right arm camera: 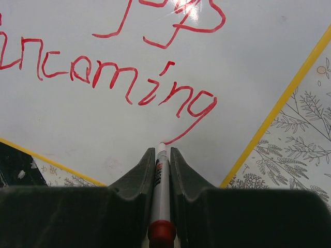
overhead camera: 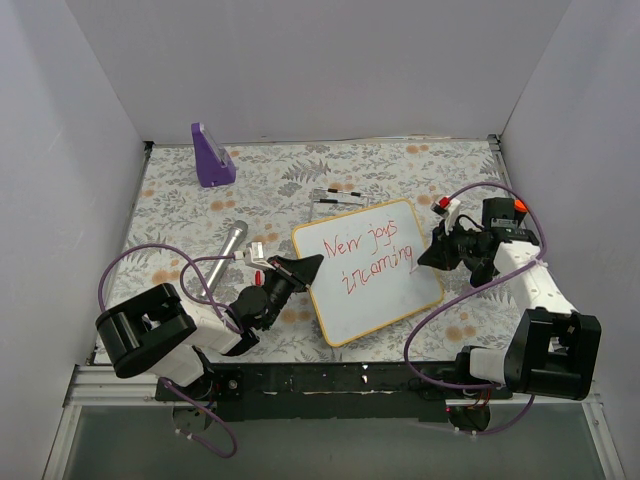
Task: Write a sentence on the whiteboard
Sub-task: Write on the whiteboard with the whiteboard marker without the cap.
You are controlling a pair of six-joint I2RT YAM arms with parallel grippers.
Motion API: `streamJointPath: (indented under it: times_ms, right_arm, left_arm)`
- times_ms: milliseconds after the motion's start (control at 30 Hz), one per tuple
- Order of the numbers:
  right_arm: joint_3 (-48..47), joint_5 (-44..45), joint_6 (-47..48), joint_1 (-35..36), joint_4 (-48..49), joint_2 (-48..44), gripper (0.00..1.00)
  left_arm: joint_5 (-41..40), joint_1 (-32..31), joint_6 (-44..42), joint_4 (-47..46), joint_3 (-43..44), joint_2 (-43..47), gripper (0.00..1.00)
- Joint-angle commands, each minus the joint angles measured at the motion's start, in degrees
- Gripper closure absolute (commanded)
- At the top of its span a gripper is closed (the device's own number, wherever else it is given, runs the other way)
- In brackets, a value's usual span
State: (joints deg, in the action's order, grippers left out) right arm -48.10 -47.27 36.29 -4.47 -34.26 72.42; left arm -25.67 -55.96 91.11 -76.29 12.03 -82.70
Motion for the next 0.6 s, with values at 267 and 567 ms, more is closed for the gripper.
streamJointPath:
  times_ms: [267, 567]
  right_arm:
    - [-1.82, 0.24, -3.50, 2.71, 2.96, 0.61, 0.99]
    - [-7.35, 0.78, -5.01, -2.63, 3.15, -1.84, 0.99]
  left_arm:
    - [2.73, -0.29, -5.51, -16.35, -0.08, 0.52, 1.00]
    - [2.38, -0.29, -5.59, -16.26, -0.52, 0.87, 1.00]
